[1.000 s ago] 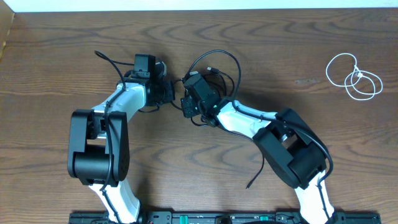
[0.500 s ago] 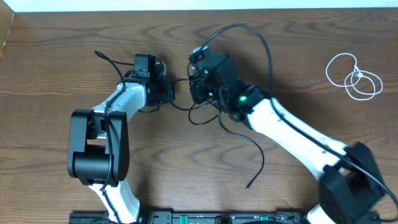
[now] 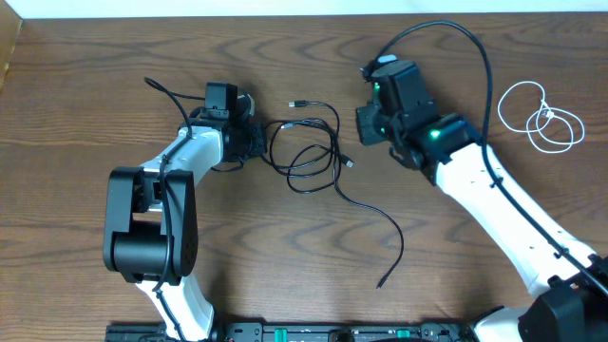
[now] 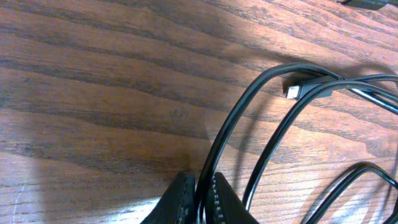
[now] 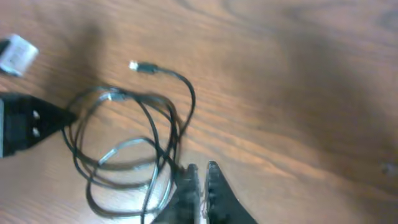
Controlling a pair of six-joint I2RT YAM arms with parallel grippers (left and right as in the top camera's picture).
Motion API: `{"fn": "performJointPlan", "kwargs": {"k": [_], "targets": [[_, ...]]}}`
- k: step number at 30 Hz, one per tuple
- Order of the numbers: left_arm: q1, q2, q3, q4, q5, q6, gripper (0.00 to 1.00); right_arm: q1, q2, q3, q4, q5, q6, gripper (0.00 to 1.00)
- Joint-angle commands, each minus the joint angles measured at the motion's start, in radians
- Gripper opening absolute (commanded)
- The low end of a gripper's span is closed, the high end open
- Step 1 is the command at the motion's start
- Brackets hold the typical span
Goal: Untangle cables
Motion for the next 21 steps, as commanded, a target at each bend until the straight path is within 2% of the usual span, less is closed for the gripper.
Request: {"fn": "performJointPlan", "kwargs": {"k": [1,4,8,10,14,19,21], "targets": [[0.001,0.004,-0.013,-0.003,-0.013,0.002,0.11,-0.002,0.013,0.001,-0.026,-0.121,-0.005,0.35],[0.001,0.004,-0.013,-0.003,-0.013,0.002,0.11,0.01,0.04,0.001,-0.023,-0.219,-0.005,0.47],[0.001,0.004,-0.013,-0.003,-0.013,0.002,0.11,0.044,0.092,0.001,0.016,-0.283,-0.008,0.52],[0.001,0.004,-0.013,-0.003,-0.013,0.002,0.11,0.064,0.126,0.001,0.03,-0.318,-0.058,0.56],[0.001,0.004,-0.013,-0.003,-0.013,0.002,0.11,0.099,0.2,0.001,0.04,-0.479,-0.212,0.52],[0.001,0.004,-0.013,-0.003,-0.013,0.002,0.11,0.116,0.294,0.003,0.042,-0.519,-0.227,0.4],[0.001,0.004,-0.013,-0.003,-0.013,0.002,0.11,0.117,0.319,0.005,0.045,-0.531,-0.227,0.4]]}}
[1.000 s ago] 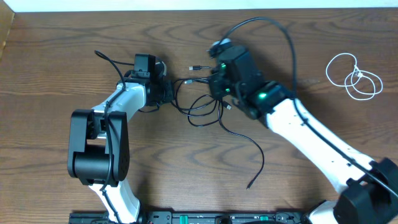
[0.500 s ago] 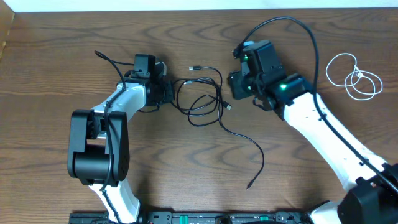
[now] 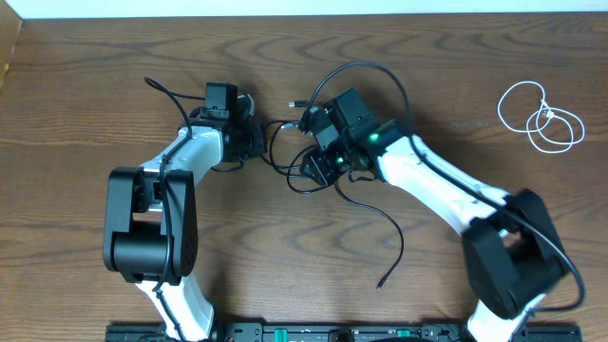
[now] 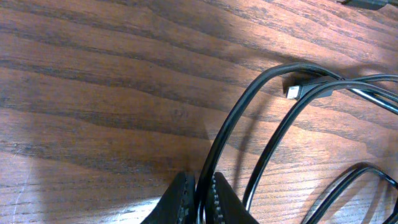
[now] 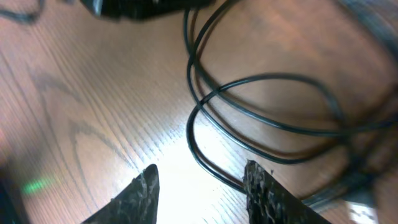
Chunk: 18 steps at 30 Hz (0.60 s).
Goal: Untangle cables
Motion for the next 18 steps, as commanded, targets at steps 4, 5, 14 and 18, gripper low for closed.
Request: {"fn": "performJointPlan", "kwargs": {"k": [4,5,14,18], "targets": [[0.001,0.004,-0.013,-0.003,-0.013,0.002,0.11,0.002,0.067,0.005,0.029,-0.068,-0.04,0.43],[0.001,0.004,-0.013,-0.003,-0.013,0.002,0.11,0.002,0.089,0.005,0.053,-0.078,-0.038,0.43],[0.001,0.004,-0.013,-0.003,-0.013,0.002,0.11,0.043,0.198,0.005,0.181,-0.1,0.002,0.43],[0.001,0.004,-0.013,-0.003,-0.013,0.002,0.11,0.068,0.205,0.005,0.218,-0.1,0.033,0.44]]}}
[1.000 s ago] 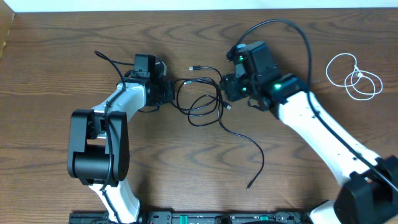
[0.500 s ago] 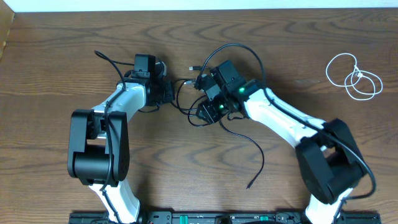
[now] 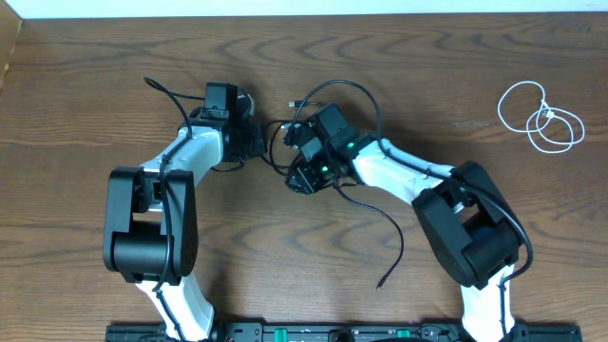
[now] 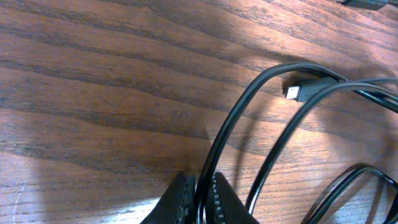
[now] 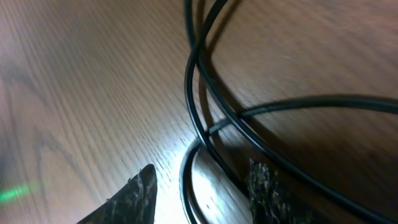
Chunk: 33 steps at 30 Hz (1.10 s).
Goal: Untangle cables
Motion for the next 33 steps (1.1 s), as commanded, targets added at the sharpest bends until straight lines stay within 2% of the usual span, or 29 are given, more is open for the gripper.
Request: {"fn": "performJointPlan", "kwargs": {"k": [1,18,21,24,27,30,33], "targets": [[0.001,0.004,-0.013,-0.003,-0.013,0.002,0.11,0.033,0.002,0.005,0.024,-0.023,0.042,0.44],[0.001,0.004,-0.013,-0.003,-0.013,0.002,0.11,0.085,0.002,0.005,0.033,-0.163,0.057,0.41],[0.001,0.004,-0.013,-0.003,-0.013,0.002,0.11,0.084,0.002,0.005,0.05,-0.092,0.057,0.41],[0.001,0.004,-0.013,-0.003,-0.014,0.002,0.11,0.084,0.002,0.005,0.086,0.032,0.057,0.53],[0.003,0.004,-0.013,-0.004,-0.025,0.002,0.11,0.076,0.002,0.005,0.161,0.147,0.059,0.57],[0.008,0.004,-0.013,-0.008,-0.036,0.002,0.11,0.056,0.002,0.005,0.259,0.235,0.118,0.57],[0.012,0.004,-0.013,-0.011,-0.036,0.002,0.11,0.033,0.003,0.005,0.325,0.334,0.195,0.53]]}}
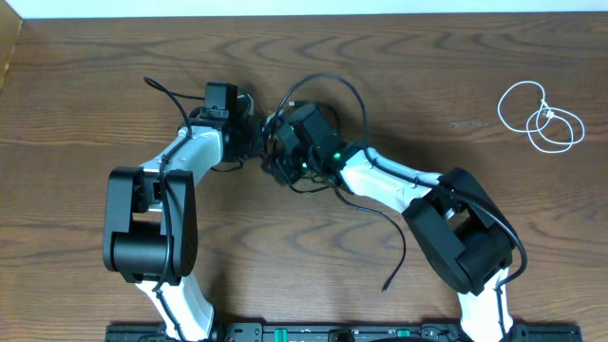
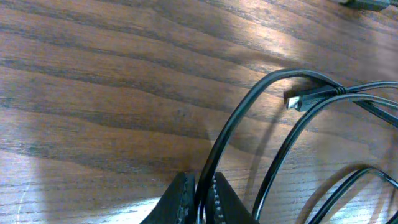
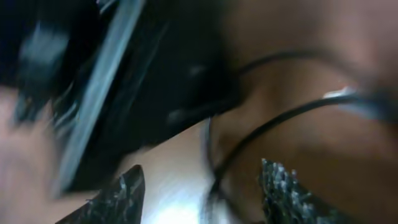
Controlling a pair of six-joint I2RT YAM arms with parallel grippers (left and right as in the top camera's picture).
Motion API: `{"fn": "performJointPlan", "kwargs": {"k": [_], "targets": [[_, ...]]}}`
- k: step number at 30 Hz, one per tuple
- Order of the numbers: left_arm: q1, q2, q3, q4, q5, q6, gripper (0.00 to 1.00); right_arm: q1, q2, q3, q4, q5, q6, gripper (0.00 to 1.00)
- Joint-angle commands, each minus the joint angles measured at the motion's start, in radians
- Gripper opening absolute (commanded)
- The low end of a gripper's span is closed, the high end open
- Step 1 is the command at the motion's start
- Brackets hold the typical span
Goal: Untangle cables
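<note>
A black cable (image 1: 400, 234) lies in tangled loops at the table's middle, and its tail runs toward the front edge. My left gripper (image 2: 200, 185) is shut on one strand of it, at the loops' left side (image 1: 255, 141). A silver plug (image 2: 291, 100) of the cable lies just ahead of it. Right beside the left gripper, my right gripper (image 1: 282, 158) stands open over the loops. The right wrist view is blurred; a dark strand runs between the open fingers (image 3: 127, 190).
A white cable (image 1: 548, 115) lies coiled at the back right of the wooden table (image 1: 85, 76), apart from the black one. The left arm's own lead (image 1: 161, 90) trails at the back left.
My right gripper has moved left from the coil's left part to just beside the left gripper, still open. The cable's loops shifted with it. The left gripper kept its grip.
My right gripper was shut and off to the right of the coil. Then it stood open over the coil's middle, then low over its left loops, and now sits next to the left gripper. The left gripper stayed shut on the cable throughout.
</note>
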Motion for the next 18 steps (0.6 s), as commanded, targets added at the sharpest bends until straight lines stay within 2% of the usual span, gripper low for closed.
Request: {"fn": "performJointPlan", "kwargs": {"k": [1,5,10,18], "targets": [[0.013,0.004,-0.013,-0.01,-0.03,0.001,0.11,-0.033,0.003,0.004,0.031,0.185,0.122,0.5],[0.031,0.004,-0.013,-0.017,-0.043,-0.071,0.11,-0.041,0.026,0.004,0.052,0.216,0.221,0.43],[0.058,0.004,-0.013,-0.037,-0.042,-0.16,0.11,-0.029,0.068,0.004,0.084,0.216,0.224,0.4],[0.063,0.004,-0.013,-0.029,0.052,-0.143,0.1,0.021,0.135,0.004,0.18,0.22,0.224,0.36]]}}
